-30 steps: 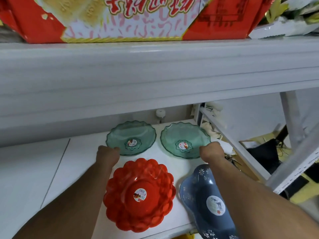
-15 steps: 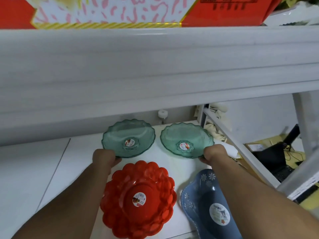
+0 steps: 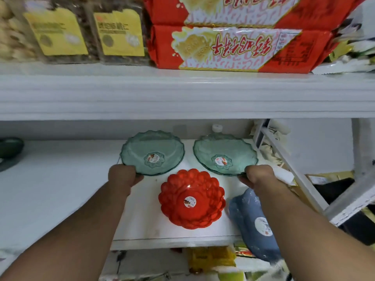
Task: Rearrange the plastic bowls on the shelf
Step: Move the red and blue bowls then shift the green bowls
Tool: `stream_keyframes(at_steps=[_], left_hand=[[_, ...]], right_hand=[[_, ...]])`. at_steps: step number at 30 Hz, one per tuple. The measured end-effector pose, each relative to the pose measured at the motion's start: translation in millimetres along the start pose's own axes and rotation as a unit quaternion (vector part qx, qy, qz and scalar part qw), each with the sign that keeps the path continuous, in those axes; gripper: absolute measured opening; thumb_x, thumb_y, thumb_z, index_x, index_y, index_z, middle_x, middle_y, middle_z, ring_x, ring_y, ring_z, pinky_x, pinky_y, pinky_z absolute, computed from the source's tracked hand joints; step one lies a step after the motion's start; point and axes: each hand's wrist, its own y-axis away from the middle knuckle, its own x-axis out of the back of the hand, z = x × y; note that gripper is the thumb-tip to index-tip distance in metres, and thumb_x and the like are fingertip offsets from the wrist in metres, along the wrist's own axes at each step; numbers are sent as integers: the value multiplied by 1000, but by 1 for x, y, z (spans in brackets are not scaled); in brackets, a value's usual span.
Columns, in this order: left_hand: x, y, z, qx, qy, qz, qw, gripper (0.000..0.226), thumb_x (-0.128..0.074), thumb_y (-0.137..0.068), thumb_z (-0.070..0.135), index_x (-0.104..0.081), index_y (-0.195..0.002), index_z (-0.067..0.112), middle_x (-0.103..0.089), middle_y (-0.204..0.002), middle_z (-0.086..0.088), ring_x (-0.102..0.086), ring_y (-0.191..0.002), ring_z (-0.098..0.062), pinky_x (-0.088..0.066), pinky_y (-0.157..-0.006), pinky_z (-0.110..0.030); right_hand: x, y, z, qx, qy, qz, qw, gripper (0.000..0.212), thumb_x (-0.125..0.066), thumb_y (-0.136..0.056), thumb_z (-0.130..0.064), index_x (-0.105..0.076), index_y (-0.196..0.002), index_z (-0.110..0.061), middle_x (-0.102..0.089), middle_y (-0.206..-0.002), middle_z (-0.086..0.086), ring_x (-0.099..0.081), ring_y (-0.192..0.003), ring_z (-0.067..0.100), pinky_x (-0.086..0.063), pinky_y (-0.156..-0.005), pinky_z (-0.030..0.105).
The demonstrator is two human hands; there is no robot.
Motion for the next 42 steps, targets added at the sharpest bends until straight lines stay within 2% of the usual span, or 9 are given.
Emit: stream_keyframes(at_steps=[4, 7, 9, 12, 16, 23, 27, 35, 42], left_hand=[[49, 35, -10, 8, 67, 27, 997, 18, -52, -86, -15, -64, -91, -3, -67, -109, -22, -66, -84, -33, -62, -57, -36], [88, 63, -22, 3, 43, 60, 997, 15, -53, -87, -11, -65, -94, -4, -68, -104, -19, -68, -99, -34, -61, -79, -42], [112, 85, -28, 19, 50, 90, 995, 28, -51, -91, -6, -61, -117, -5, -67, -115, -22, -67, -87, -29, -61, -65, -31], [147, 114, -32, 32, 79, 130, 988, 23, -46, -90, -9, -63, -105, -3, -68, -108, -24, -66, -70, -33, -54, -40, -24], [190, 136, -40, 43, 96, 158, 982, 21, -45, -91, -6, -61, -101, 2, -69, -102, -21, -65, -64, -29, -45, -29, -24], [256, 122, -49, 25, 126, 184, 974, 25, -42, -92, -7, -64, -98, 2, -70, -88, -16, -66, -45, -25, -56, -60, -30], [293, 99, -45, 18, 125, 179, 976, 25, -43, -92, -10, -62, -105, -1, -66, -98, -19, -64, -62, -31, -53, -37, -24], [339, 29, -40, 26, 115, 149, 982, 18, -50, -89, -11, -64, -95, -1, -67, -100, -22, -66, -69, -32, -56, -42, -27], [339, -35, -29, 23, 122, 120, 985, 15, -53, -87, -10, -64, -86, 1, -69, -92, -19, -69, -77, -31, -62, -73, -43]], right_hand=[[-12, 33, 8, 2, 8, -17, 1000, 11, -57, -82, 12, -60, -85, 2, -69, -77, 19, -74, -82, 40, -60, -87, 47], [-20, 54, 18, 6, 9, -48, 999, 11, -53, -81, 15, -57, -81, 4, -67, -74, 22, -71, -76, 40, -60, -83, 46], [-25, 70, 24, 6, 22, -63, 998, 13, -51, -81, 14, -54, -77, 3, -65, -73, 25, -67, -66, 37, -59, -69, 42], [-35, 97, 33, 9, 23, -89, 996, 13, -52, -84, 13, -59, -86, 3, -64, -75, 20, -64, -59, 31, -56, -43, 31], [-56, 131, 45, 4, 0, -129, 992, 18, -55, -89, 11, -64, -103, 5, -67, -90, 19, -65, -62, 28, -57, -40, 29], [-109, 178, 54, 29, 23, -167, 985, 19, -62, -83, 12, -70, -98, 5, -72, -99, 16, -70, -67, 28, -57, -40, 26], [-150, 188, 65, 15, -9, -160, 987, 35, -69, -74, 12, -71, -107, 3, -77, -103, 16, -76, -65, 24, -58, -50, 28], [-208, 204, 76, 14, -24, -116, 993, 21, -57, -90, 5, -64, -110, 6, -73, -102, 22, -69, -66, 29, -60, -78, 47], [-248, 191, 61, 35, -30, -98, 994, 16, -49, -88, 8, -61, -98, 2, -68, -79, 14, -68, -47, 22, -54, -55, 30]])
